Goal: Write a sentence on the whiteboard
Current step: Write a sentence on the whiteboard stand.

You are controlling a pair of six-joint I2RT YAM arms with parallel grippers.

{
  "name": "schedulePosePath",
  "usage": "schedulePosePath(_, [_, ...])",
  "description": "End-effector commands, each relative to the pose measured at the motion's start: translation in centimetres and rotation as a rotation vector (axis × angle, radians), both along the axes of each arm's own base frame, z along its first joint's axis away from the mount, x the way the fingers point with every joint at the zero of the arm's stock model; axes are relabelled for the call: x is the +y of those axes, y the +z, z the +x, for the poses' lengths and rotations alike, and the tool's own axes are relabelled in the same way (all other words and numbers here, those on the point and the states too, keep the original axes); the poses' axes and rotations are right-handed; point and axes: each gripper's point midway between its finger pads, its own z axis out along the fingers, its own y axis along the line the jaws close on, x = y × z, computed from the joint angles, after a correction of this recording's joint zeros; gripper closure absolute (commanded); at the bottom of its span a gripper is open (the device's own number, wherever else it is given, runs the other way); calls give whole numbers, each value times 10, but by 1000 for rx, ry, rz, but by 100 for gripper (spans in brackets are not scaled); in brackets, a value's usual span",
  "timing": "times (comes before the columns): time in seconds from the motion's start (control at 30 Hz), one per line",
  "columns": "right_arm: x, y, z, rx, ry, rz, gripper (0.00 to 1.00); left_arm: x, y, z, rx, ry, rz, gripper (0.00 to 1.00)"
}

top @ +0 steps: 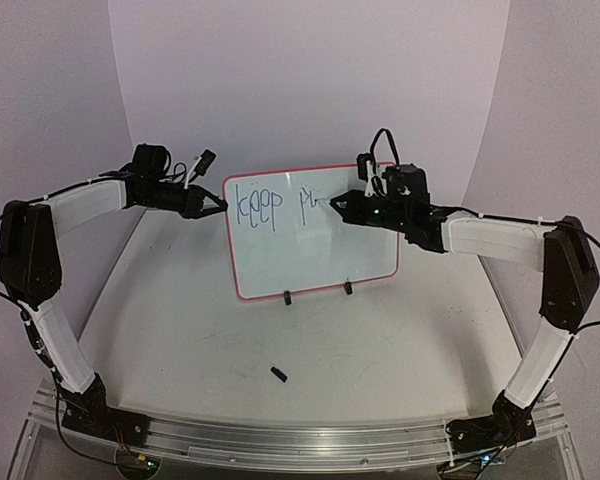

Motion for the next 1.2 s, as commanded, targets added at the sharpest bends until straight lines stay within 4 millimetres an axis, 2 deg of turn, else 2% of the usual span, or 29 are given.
schedulePosePath(0.0, [-6, 51, 11, -114, -43, 40, 100, -5, 8, -13, 5, -29, 9, 100])
schedulePosePath(0.17, [-6, 56, 14, -125, -47, 43, 100, -6, 8, -13, 6, -30, 9, 100])
schedulePosePath(0.27, [-6, 52, 15, -117, -45, 43, 100, -6, 7, -13, 6, -30, 9, 100])
schedulePosePath(0.83, [-7, 10, 2, -20, -15, 10, 100, -6, 9, -13, 2, -31, 9, 100])
schedulePosePath(1.17, [-15, 10, -1, -21, -43, 4, 100, -6, 10, -14, 1, -31, 8, 100])
